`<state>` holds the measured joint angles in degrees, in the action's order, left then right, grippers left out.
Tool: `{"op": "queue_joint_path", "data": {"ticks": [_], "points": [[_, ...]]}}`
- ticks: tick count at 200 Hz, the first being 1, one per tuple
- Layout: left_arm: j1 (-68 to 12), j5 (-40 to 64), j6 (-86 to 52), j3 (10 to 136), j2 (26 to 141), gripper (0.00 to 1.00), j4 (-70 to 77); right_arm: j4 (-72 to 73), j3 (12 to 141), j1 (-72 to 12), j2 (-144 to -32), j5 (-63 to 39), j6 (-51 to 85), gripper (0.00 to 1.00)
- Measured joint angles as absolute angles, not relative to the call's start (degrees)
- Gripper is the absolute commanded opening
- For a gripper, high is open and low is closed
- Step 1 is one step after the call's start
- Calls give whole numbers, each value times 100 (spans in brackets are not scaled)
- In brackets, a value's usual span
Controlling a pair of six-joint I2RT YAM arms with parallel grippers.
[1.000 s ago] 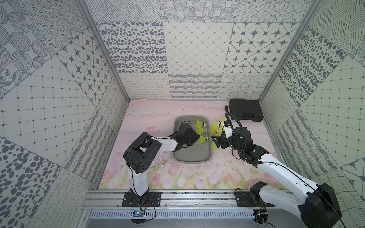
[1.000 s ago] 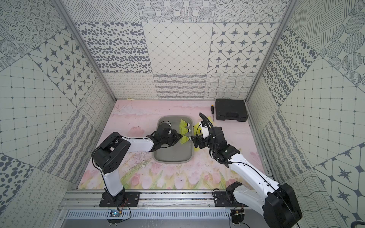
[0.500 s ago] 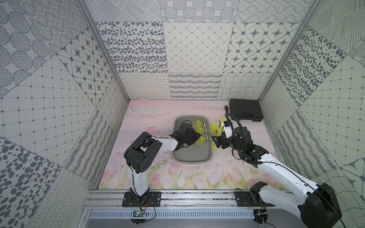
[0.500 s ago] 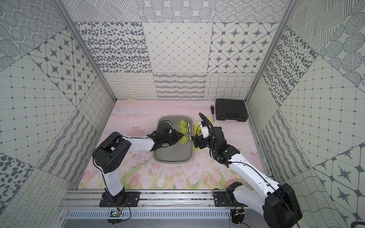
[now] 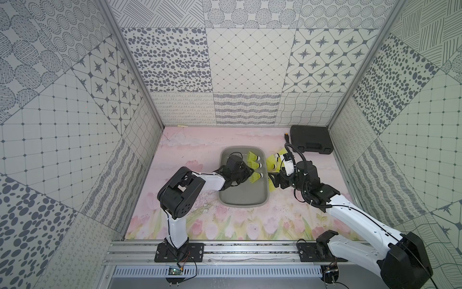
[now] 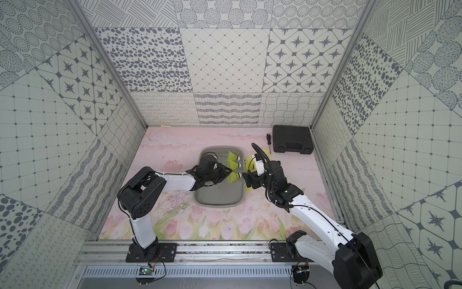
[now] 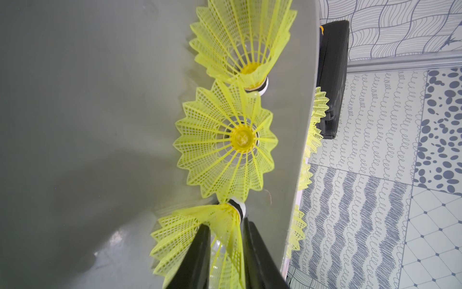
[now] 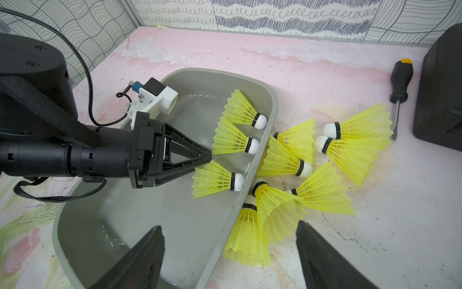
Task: Put the shuttlecocks into the storage box
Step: Place the shuttlecock in the storage box.
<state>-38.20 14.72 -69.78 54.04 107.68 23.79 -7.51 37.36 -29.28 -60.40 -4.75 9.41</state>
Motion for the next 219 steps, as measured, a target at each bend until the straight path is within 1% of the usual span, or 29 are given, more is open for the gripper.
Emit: {"op": "queue_joint_path", "data": {"ticks": [71,137,173,219], "points": [[-3791,1726,-6845,5599,10932,29,2388,-773,3677,-2928,-6038,-438,941,87],[-3754,1787,-6718,5612,10919,42,2381,-845,3651,-2928,-6029,-427,943,87],[-3754,1796,-6584,5618,10820,46,2355,-884,3649,-2928,-6020,-392,943,87],[-3741,1835,-6423,5618,10624,48,2200,-969,3618,-2928,-5994,-331,1002,87]]}}
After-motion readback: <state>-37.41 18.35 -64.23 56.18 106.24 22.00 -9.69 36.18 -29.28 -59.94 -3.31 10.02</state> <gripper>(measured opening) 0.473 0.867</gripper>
